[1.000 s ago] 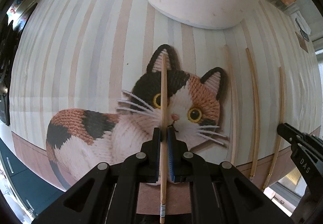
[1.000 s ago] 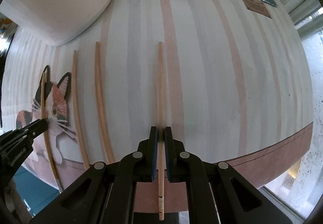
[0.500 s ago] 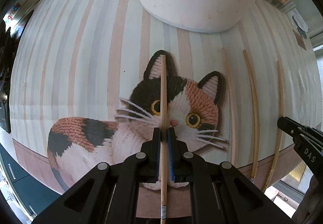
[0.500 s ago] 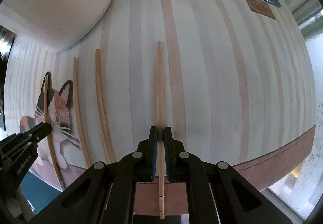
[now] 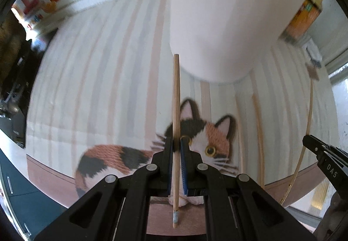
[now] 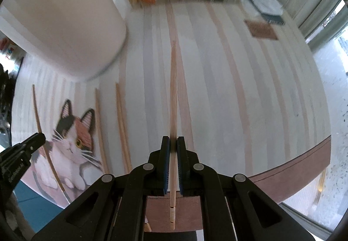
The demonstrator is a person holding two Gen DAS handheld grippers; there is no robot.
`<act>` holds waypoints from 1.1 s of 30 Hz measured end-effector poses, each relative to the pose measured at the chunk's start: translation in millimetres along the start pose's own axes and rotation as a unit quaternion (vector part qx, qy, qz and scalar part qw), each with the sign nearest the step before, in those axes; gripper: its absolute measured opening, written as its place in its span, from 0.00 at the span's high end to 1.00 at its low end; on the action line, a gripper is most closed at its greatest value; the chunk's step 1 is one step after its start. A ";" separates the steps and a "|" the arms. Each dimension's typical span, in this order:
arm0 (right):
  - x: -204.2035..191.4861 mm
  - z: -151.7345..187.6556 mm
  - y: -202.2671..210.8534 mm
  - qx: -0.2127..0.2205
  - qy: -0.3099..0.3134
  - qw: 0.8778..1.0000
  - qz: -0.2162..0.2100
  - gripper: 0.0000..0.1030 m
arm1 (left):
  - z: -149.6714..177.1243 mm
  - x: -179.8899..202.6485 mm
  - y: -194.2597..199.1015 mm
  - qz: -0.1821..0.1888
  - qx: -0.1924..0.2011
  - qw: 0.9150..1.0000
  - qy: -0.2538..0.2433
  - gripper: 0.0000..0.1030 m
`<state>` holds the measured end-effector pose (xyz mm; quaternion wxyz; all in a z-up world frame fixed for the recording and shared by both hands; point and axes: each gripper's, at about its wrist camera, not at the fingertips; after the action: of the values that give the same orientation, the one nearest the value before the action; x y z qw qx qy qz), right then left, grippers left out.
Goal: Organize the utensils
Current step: 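Lift the left tool's chopstick toward the pink holder while the right tool carries its chopstick there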
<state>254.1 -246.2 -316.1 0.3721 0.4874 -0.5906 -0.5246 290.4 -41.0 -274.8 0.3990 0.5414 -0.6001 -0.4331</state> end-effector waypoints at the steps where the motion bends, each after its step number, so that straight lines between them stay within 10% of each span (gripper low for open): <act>1: -0.1 -3.3 6.7 0.013 -0.001 1.000 -0.001 0.94 | -2.3 -1.5 7.2 -0.001 0.009 1.000 0.001 0.96; 19: 4.2 -37.5 121.9 0.186 -0.041 0.980 -0.059 0.94 | -59.6 -39.6 133.4 0.019 0.181 0.982 0.040 0.96; 33: -26.5 -98.0 221.3 0.291 -0.068 0.936 -0.188 0.94 | -100.3 -49.9 257.3 0.138 0.282 0.947 0.074 0.96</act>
<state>312.9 -251.5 -79.9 0.0672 0.6398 -0.6387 -0.4222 311.9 9.7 0.3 0.3287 0.5743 -0.7355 -0.1457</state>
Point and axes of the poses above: each gripper's, at about its wrist camera, not at the fingertips, and y roughly against the way its jaws point, x to its right, z to its underside, and after that the axes turned 2 degrees about x, right-handed
